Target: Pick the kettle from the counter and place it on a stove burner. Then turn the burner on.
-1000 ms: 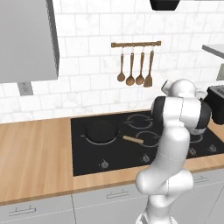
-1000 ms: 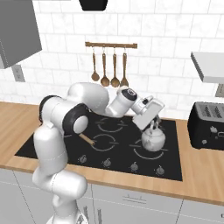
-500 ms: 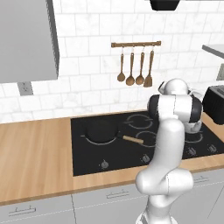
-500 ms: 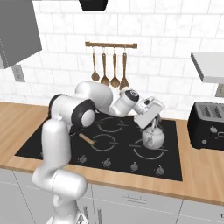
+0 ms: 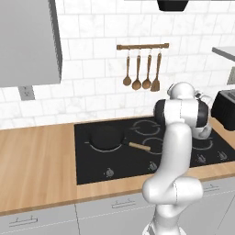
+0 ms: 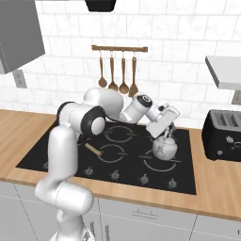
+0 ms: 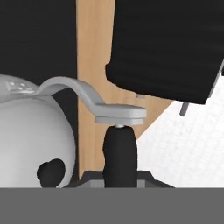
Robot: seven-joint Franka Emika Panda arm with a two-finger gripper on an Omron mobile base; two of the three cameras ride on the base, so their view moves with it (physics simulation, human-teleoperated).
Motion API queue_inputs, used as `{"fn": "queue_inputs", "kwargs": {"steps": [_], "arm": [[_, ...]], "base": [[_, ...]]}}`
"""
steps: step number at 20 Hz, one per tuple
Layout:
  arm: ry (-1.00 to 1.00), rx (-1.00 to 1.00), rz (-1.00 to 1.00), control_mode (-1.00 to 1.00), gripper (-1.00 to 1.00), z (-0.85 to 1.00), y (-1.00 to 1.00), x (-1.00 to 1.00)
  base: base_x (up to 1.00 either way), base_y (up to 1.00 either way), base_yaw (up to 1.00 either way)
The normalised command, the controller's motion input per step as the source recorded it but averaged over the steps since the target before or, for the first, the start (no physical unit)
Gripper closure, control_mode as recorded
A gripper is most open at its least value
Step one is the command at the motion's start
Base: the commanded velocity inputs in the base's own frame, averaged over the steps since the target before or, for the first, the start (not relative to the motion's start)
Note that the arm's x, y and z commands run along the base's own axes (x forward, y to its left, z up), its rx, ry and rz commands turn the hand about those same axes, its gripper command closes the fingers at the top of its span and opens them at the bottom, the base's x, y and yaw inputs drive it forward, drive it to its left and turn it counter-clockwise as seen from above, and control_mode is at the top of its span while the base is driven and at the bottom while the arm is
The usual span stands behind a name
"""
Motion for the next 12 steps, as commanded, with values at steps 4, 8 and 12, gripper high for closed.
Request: {"fn": "queue_inputs", "kwargs": {"steps": [4,8,12], "arm": [[0.0,0.0,0.0,-1.0,1.0,-0.01,0.0,-0.16],[-0.1,-0.03,0.0,-1.0,1.0,-0.05,0.04,-0.36],[-0.09,-0.02,0.0,-1.0,1.0,0.0,0.06,-0.09]], "base": [[0.0,0.0,0.0],[0.0,0.0,0.0],[0.0,0.0,0.0]]}}
